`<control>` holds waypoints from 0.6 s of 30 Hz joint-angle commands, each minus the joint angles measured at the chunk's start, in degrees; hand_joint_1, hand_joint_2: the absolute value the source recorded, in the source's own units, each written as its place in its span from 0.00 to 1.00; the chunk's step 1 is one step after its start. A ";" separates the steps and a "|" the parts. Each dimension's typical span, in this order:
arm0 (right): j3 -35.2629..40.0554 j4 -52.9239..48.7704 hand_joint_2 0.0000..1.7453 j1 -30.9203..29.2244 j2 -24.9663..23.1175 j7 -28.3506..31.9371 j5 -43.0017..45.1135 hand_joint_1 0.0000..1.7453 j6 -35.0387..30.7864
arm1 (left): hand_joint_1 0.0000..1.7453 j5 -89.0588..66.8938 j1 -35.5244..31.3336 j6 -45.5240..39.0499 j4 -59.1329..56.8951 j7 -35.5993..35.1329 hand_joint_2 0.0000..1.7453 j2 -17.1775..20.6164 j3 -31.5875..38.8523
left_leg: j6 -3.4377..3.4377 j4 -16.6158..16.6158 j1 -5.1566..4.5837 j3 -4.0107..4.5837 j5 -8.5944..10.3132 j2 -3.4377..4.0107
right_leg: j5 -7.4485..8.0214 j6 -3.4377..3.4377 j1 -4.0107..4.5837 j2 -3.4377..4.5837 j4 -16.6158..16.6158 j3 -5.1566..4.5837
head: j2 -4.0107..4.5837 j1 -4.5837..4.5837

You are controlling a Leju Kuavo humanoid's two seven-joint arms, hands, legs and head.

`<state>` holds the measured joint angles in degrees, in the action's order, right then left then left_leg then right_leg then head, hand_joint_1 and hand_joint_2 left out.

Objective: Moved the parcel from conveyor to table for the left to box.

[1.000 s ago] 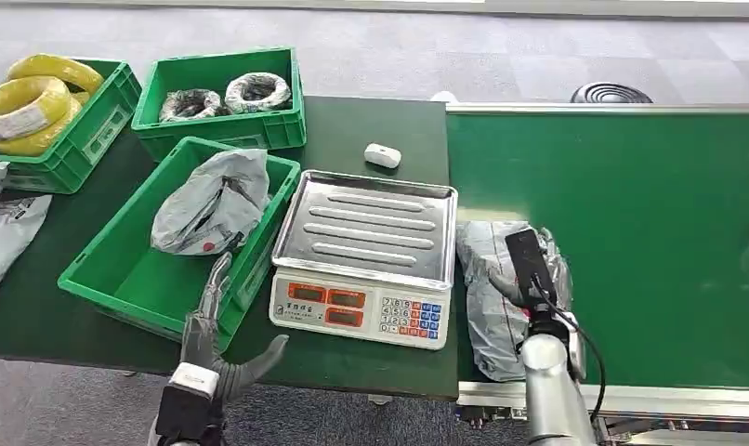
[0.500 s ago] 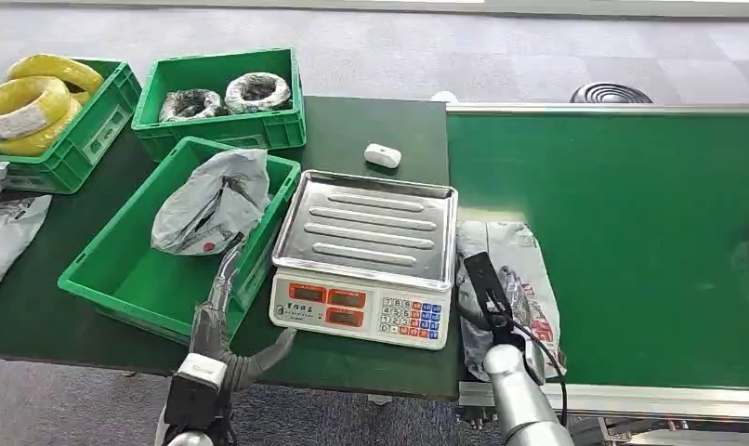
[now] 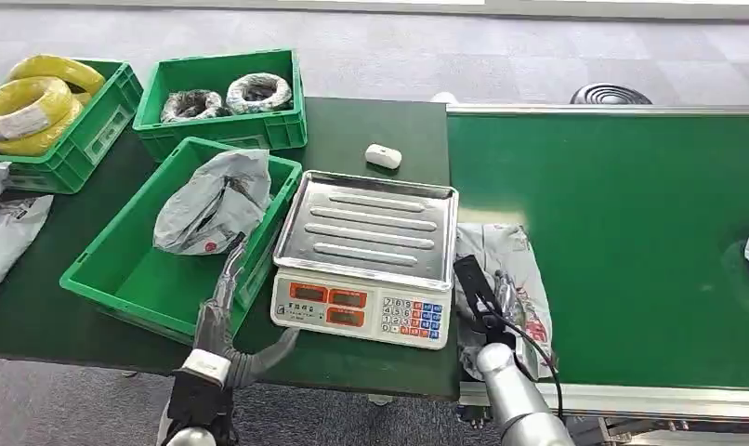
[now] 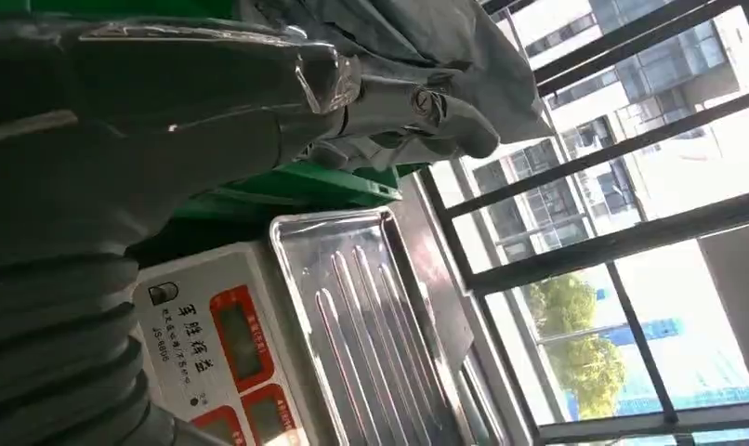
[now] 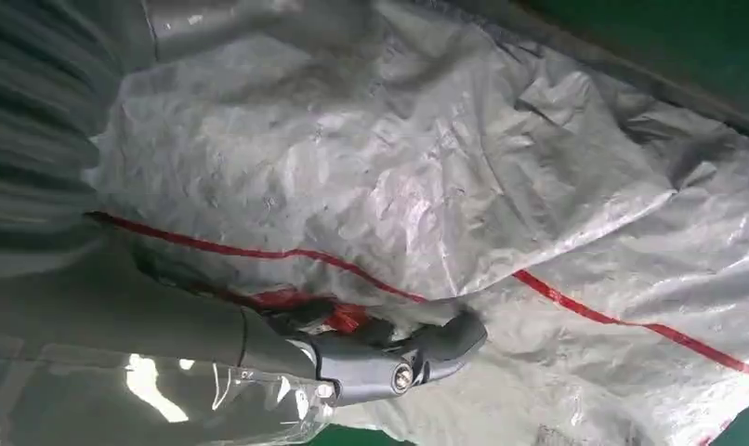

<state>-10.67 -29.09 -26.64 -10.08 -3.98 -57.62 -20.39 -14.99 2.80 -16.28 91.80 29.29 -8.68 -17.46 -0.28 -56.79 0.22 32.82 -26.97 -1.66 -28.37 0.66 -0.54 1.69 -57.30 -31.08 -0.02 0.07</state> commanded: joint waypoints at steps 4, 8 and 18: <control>-1.00 2.61 1.00 0.84 0.73 0.75 -2.03 1.00 -0.35 | 0.00 0.22 -1.27 0.14 -3.31 -0.36 1.00 0.20 -0.41 | 0.04 0.10 0.02 -0.10 0.05 -0.01 | 0.02 -0.03 0.04 -0.23 0.12 0.13 | 0.00 0.02; 1.11 -10.67 1.00 4.17 -1.92 5.12 -2.85 1.00 -0.59 | 0.00 0.08 -0.07 -0.46 -2.19 -0.25 1.00 0.05 0.55 | 0.05 0.08 0.01 -0.06 0.03 0.06 | 0.01 -0.03 0.03 -0.13 0.07 0.06 | 0.02 0.00; 13.29 -70.96 1.00 17.70 -2.24 3.79 -13.95 1.00 -6.03 | 0.00 -1.20 3.35 -1.15 0.10 1.47 1.00 -0.81 0.99 | 0.02 -0.09 -0.07 0.46 -0.04 0.10 | -0.06 0.01 -0.05 -0.09 -0.15 -0.47 | 0.00 0.00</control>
<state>-5.25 -61.62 -15.58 -12.76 0.81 -66.00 -23.94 -15.80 4.68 -17.11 92.50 29.92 -9.16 -17.14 -0.28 -56.79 0.22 33.15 -26.97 -1.67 -28.38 0.65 -0.52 1.69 -57.32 -31.38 -0.02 0.07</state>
